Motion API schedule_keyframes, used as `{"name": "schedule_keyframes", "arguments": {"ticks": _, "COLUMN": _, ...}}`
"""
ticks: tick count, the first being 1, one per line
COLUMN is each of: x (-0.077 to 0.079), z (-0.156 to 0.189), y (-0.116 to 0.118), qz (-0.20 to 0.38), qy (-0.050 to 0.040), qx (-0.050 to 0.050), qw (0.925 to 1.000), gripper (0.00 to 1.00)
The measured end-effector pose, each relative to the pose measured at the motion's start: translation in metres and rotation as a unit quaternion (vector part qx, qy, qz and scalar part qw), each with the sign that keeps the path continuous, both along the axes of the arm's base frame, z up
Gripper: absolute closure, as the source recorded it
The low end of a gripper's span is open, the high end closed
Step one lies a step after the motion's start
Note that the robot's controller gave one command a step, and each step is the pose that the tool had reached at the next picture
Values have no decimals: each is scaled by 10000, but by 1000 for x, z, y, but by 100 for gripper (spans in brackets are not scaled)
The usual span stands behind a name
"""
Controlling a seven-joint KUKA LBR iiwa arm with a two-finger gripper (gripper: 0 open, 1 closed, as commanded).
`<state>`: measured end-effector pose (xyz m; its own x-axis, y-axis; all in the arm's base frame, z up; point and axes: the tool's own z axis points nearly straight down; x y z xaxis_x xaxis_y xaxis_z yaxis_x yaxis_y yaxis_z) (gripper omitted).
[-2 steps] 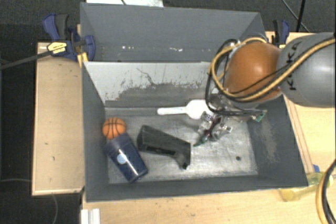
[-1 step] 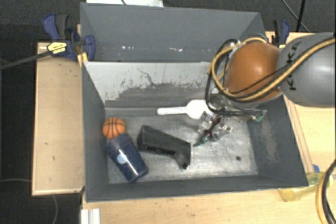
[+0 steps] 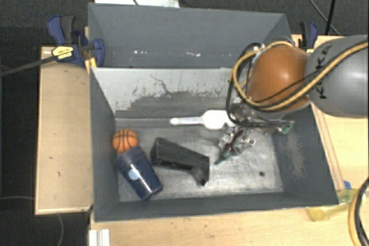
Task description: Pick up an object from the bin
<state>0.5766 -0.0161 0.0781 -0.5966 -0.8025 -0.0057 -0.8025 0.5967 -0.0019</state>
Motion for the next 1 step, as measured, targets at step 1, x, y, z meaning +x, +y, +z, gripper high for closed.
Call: {"name": "schedule_keyframes", "arguments": {"ticks": 1, "x": -2, "z": 18, "y": 0, "qz": -11, "qy": 48, "qx": -5, "qw": 10000, "gripper": 100}}
